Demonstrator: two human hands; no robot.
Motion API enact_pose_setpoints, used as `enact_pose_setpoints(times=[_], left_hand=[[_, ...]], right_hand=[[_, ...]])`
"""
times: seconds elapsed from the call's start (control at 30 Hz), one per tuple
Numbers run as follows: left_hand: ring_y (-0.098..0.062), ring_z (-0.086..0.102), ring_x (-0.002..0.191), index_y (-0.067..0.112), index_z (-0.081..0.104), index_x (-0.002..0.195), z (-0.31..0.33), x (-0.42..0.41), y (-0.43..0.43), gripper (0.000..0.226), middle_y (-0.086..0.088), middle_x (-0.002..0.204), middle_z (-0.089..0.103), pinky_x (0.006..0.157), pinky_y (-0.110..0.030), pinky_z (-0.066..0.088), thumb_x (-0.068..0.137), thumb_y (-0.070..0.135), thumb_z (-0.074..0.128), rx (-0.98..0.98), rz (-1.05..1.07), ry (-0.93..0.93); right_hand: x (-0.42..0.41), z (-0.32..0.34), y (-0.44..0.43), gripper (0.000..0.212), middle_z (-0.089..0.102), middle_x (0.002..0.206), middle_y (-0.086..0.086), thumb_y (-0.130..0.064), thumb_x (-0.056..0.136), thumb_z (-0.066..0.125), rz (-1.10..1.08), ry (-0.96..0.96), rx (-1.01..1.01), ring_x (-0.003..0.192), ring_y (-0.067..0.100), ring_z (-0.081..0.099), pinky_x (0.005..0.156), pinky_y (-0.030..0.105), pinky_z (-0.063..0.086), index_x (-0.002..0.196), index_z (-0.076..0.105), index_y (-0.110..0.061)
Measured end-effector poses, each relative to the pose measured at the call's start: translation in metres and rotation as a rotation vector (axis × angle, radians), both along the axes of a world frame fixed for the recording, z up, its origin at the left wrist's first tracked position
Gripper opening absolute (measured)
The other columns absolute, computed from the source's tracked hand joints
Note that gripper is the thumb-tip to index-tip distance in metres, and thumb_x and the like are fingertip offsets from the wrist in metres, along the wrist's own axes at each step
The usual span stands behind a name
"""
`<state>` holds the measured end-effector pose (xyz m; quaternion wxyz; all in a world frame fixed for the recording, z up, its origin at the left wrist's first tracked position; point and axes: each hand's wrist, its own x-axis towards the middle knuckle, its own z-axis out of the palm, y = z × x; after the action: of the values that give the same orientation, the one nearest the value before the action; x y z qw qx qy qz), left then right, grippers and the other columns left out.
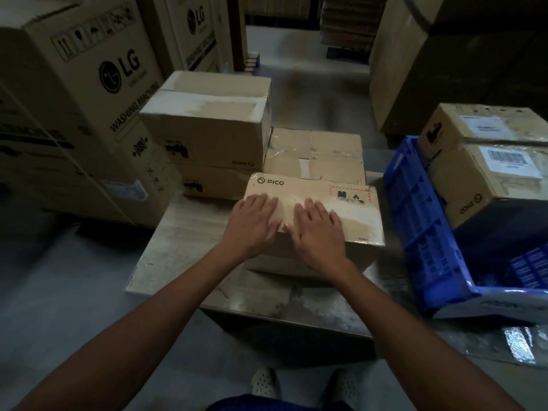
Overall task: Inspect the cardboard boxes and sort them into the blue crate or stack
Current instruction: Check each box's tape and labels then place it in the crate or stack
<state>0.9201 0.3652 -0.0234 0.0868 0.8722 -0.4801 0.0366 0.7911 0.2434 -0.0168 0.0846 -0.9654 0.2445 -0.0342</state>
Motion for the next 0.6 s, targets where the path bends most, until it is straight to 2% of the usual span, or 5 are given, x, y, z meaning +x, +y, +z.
enact_pose_setpoints(times=[0.13, 0.27, 0.37, 0.47, 0.6], left_hand=[[-0.030, 0.041, 0.125, 0.014, 0.045, 0.145, 0.001, 0.003, 0.001, 0.066, -0.014, 0.139, 0.048, 0.106, -0.045, 0.033, 0.096, 0.050, 0.020, 0.020, -0.046, -0.047], [-0.035, 0.039, 0.129, 0.011, 0.034, 0.151, 0.014, 0.020, -0.019, 0.061, -0.020, 0.138, 0.044, 0.113, -0.046, 0.030, 0.100, 0.045, 0.037, 0.005, -0.105, -0.021], [-0.035, 0.020, 0.149, 0.013, 0.020, 0.157, 0.014, 0.034, -0.034, 0.061, -0.020, 0.160, 0.025, 0.122, -0.050, 0.019, 0.105, 0.040, 0.035, -0.011, -0.045, 0.097], [-0.029, 0.008, 0.154, 0.015, 0.020, 0.158, 0.004, 0.036, -0.039, 0.060, -0.015, 0.165, 0.015, 0.124, -0.049, 0.010, 0.105, 0.043, 0.029, 0.067, 0.005, 0.158], [-0.028, 0.009, 0.154, 0.016, 0.022, 0.158, 0.004, 0.036, -0.039, 0.060, -0.014, 0.166, 0.016, 0.124, -0.047, 0.009, 0.105, 0.043, 0.030, 0.048, 0.005, 0.159]], right_hand=[[0.001, 0.005, 0.004, 0.059, 0.032, 0.161, 0.012, -0.050, 0.103, 0.030, -0.014, 0.001, -0.028, 0.149, 0.030, 0.026, 0.119, 0.053, 0.023, 0.151, 0.036, -0.017], [0.016, 0.027, -0.016, 0.051, 0.049, 0.139, 0.008, -0.055, 0.096, 0.048, -0.035, -0.001, -0.037, 0.127, 0.027, 0.044, 0.101, 0.050, 0.040, 0.133, 0.050, -0.021], [0.039, 0.028, -0.029, 0.066, 0.033, 0.159, 0.011, -0.059, 0.098, 0.043, -0.065, 0.060, 0.018, 0.146, 0.032, 0.029, 0.115, 0.056, 0.026, 0.151, 0.035, -0.022], [0.045, 0.010, -0.034, 0.072, 0.010, 0.169, 0.010, -0.063, 0.101, 0.026, -0.035, 0.139, 0.043, 0.155, 0.033, 0.007, 0.121, 0.059, 0.008, 0.159, 0.020, -0.021], [0.041, 0.001, -0.038, 0.076, 0.004, 0.170, 0.006, -0.069, 0.099, 0.021, -0.031, 0.126, 0.012, 0.156, 0.029, 0.003, 0.123, 0.055, 0.006, 0.161, 0.014, -0.025]])
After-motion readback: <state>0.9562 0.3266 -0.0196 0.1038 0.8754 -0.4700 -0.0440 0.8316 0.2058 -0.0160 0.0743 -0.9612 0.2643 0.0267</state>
